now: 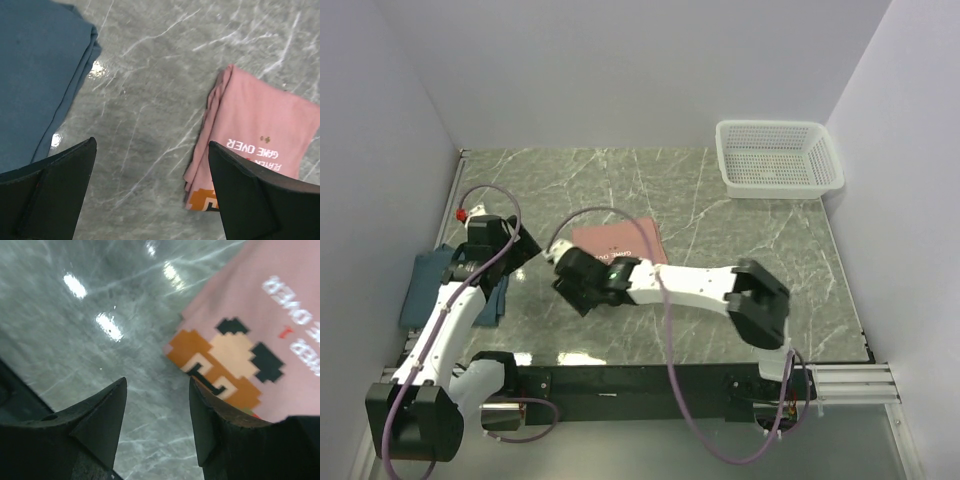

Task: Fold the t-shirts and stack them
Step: Neatly place the folded tshirt to the corner

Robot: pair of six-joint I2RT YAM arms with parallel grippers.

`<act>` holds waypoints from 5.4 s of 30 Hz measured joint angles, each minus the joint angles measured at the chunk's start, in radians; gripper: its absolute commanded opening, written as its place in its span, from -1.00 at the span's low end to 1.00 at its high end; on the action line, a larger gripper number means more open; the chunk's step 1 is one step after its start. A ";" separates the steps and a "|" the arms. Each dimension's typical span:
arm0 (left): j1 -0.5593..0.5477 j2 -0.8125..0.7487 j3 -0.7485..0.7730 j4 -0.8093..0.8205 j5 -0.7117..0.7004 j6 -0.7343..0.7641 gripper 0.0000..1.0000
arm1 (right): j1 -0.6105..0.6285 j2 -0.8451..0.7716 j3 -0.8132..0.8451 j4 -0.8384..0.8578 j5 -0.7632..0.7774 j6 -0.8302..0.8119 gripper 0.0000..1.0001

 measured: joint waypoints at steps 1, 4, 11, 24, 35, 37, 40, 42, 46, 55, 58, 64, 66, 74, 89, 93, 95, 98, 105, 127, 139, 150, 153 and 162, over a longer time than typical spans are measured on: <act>0.000 0.008 -0.003 -0.001 0.000 0.000 0.99 | 0.021 0.037 0.029 -0.019 0.026 -0.011 0.18; 0.003 0.041 -0.004 0.003 0.006 0.000 0.99 | 0.072 0.134 0.094 -0.062 0.093 -0.031 0.16; 0.026 0.095 -0.004 0.003 0.009 0.001 0.99 | 0.117 0.283 0.188 -0.131 0.261 -0.048 0.11; 0.043 0.110 -0.004 0.009 0.054 0.010 0.99 | 0.126 0.343 0.219 -0.144 0.412 -0.119 0.00; 0.043 0.215 -0.004 0.037 0.212 0.017 0.99 | 0.135 0.352 0.200 -0.110 0.411 -0.196 -1.00; 0.043 0.249 -0.004 0.047 0.262 0.009 0.99 | 0.130 0.320 0.159 -0.084 0.388 -0.193 -1.00; 0.043 0.297 -0.008 0.074 0.341 -0.022 0.99 | 0.104 0.237 0.085 -0.056 0.328 -0.170 -1.00; 0.043 0.324 -0.015 0.101 0.396 -0.050 0.99 | 0.077 0.182 0.057 -0.043 0.295 -0.151 -1.00; 0.033 0.348 -0.035 0.167 0.485 -0.121 0.99 | 0.018 0.077 0.026 -0.001 0.243 -0.114 -1.00; -0.060 0.391 -0.115 0.400 0.562 -0.322 0.99 | -0.045 0.005 -0.048 0.087 0.135 -0.045 -1.00; -0.106 0.447 -0.118 0.436 0.557 -0.369 0.99 | -0.050 0.004 -0.071 0.102 0.107 -0.029 -1.00; -0.187 0.528 -0.122 0.523 0.535 -0.438 0.99 | -0.060 -0.002 -0.093 0.124 0.069 -0.006 -1.00; -0.204 0.549 -0.108 0.541 0.525 -0.447 0.96 | -0.062 -0.009 -0.098 0.129 0.064 0.000 -1.00; -0.224 0.612 -0.078 0.591 0.468 -0.449 0.13 | -0.065 -0.031 -0.116 0.153 0.037 0.018 -1.00; -0.234 0.650 0.107 0.293 0.167 -0.167 -0.99 | -0.066 -0.066 -0.172 0.177 -0.055 0.074 0.16; -0.234 0.650 0.187 0.154 0.025 -0.039 -0.99 | -0.066 -0.145 -0.229 0.165 -0.072 0.098 0.43; -0.233 0.648 0.227 0.092 -0.045 0.021 -0.99 | -0.067 -0.208 -0.280 0.151 -0.077 0.113 0.57; -0.232 0.640 0.287 0.003 -0.144 0.105 -0.99 | -0.075 -0.318 -0.372 0.129 -0.087 0.140 0.74; -0.229 0.562 0.359 -0.192 -0.260 0.256 -0.99 | -0.150 -0.552 -0.559 0.032 -0.074 0.177 0.73; -0.182 0.365 0.389 -0.462 -0.577 0.510 -0.99 | -0.222 -0.776 -0.560 -0.076 -0.069 0.114 0.69; -0.058 0.381 0.340 -0.407 -0.713 0.662 -0.99 | -0.227 -0.855 -0.610 -0.037 -0.116 0.086 0.68; 0.076 0.502 0.335 -0.246 -0.820 0.643 -0.99 | -0.227 -0.866 -0.620 -0.031 -0.116 0.084 0.69; 0.114 0.537 0.324 -0.199 -0.840 0.634 -0.99 | -0.227 -0.866 -0.620 -0.033 -0.113 0.082 0.68; 0.193 0.642 0.311 -0.137 -0.889 0.573 -0.99 | -0.227 -0.865 -0.620 -0.043 -0.100 0.074 0.68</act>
